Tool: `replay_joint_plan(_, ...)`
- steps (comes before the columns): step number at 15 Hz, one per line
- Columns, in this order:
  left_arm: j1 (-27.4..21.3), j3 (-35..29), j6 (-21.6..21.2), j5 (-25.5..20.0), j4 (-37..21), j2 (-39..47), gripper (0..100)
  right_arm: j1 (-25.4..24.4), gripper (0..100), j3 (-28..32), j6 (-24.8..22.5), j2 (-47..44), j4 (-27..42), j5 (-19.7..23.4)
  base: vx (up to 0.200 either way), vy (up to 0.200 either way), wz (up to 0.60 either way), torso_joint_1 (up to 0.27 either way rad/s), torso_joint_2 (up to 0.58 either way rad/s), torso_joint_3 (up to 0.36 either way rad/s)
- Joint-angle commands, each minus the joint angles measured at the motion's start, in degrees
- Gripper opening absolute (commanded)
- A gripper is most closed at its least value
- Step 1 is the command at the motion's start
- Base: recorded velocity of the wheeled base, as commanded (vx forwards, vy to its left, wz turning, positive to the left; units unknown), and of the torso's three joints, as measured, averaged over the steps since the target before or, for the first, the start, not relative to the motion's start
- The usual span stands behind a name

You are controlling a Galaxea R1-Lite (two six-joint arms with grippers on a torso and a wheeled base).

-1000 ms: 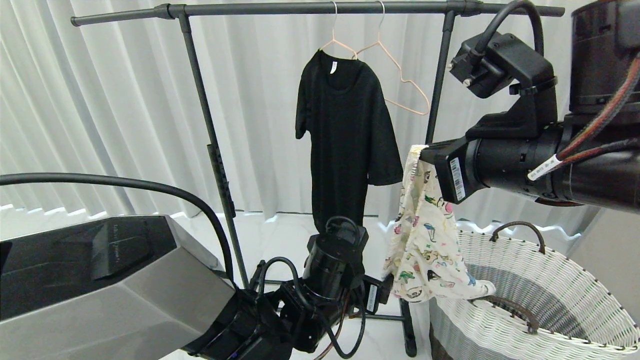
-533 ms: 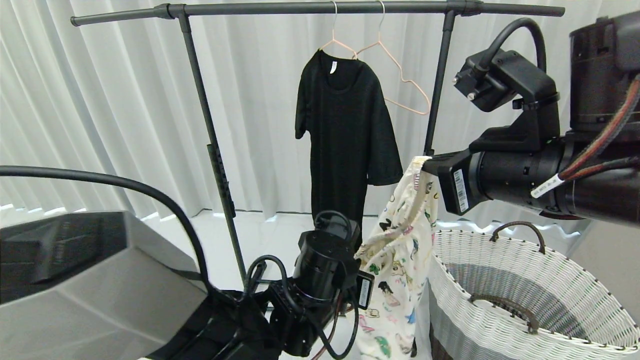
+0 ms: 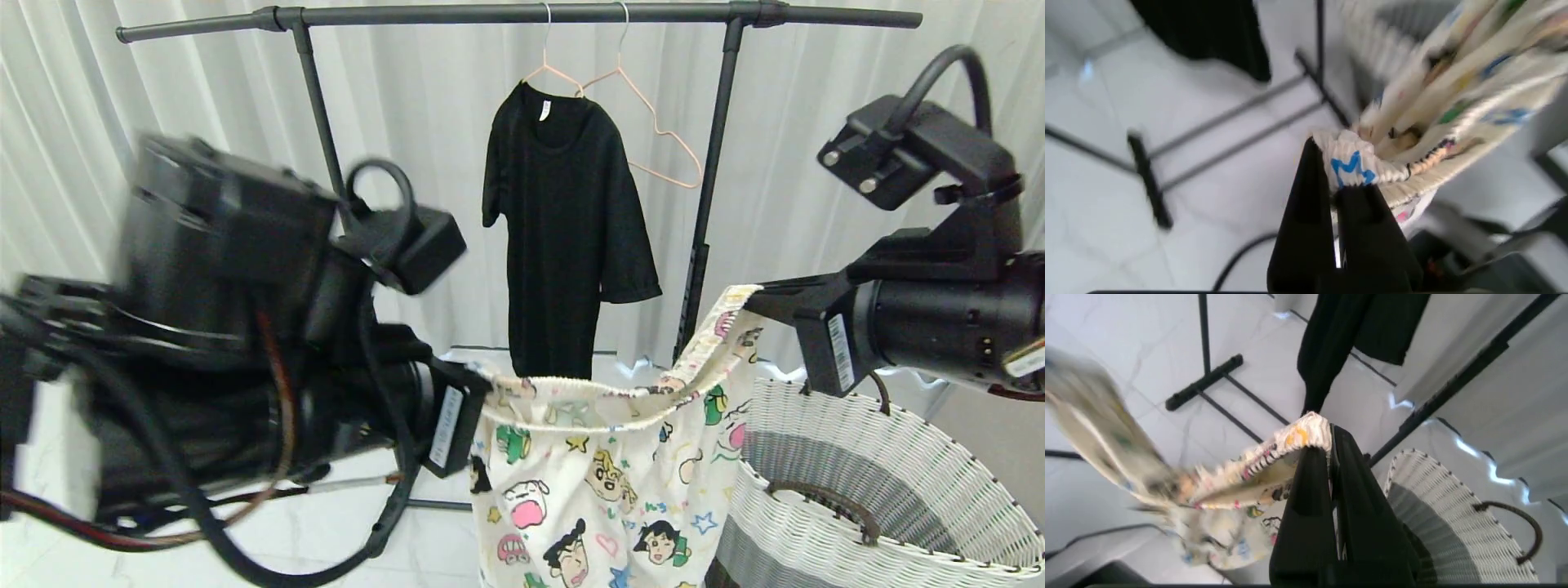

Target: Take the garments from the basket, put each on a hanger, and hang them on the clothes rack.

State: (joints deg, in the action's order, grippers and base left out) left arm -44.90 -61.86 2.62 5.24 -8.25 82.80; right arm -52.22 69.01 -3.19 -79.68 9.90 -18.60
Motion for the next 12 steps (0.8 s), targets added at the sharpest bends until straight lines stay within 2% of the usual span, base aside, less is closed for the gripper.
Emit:
replay_joint_plan(1, -0.9, -5.2, -0.2, -0.4, -1.5, -7.8, 0, -0.2, 0, 2.3, -0.1, 3.4, 2.0, 0.0, 0.0, 0.0, 0.0, 0.0, 0.0, 0.0)
replay_joint_plan(2, -0.8, -5.9, -0.3, -0.4, -1.8, -7.8, 0, -0.2, 0, 3.6, -0.1, 3.7, 3.3, 0.0, 0.0, 0.0, 0.0, 0.0, 0.0, 0.0)
replay_joint_plan(3, -0.6, -7.7, -2.3, -0.1, -2.9, -7.7, 0, -0.2, 0, 7.8, -0.1, 3.9, 7.8, 0.0, 0.0, 0.0, 0.0, 0.0, 0.0, 0.0)
replay_joint_plan(5, 0.0, -8.1, -6.5, 0.5, -3.3, -7.9, 0, -0.1, 0, 14.0, -0.2, 3.2, 11.1, 0.1, 0.0, 0.0, 0.0, 0.0, 0.0, 0.0)
replay_joint_plan(7, 0.0, -8.0, -8.2, 0.6, -3.3, -8.7, 0, 0.4, 0, 18.2, -0.2, 2.9, 14.4, 0.1, 0.0, 0.0, 0.0, 0.0, 0.0, 0.0)
replay_joint_plan(10, 0.4, -8.3, -11.3, 1.0, -3.2, -9.1, 0, 0.4, 0, 18.7, -0.2, 3.5, 15.3, -0.1, 0.0, 0.0, 0.0, 0.0, 0.0, 0.0)
replay_joint_plan(12, 0.5, -10.6, -10.4, 0.8, -3.0, -9.1, 0, 0.4, 0, 18.6, -0.2, 3.9, 15.9, -0.1, 0.0, 0.0, 0.0, 0.0, 0.0, 0.0)
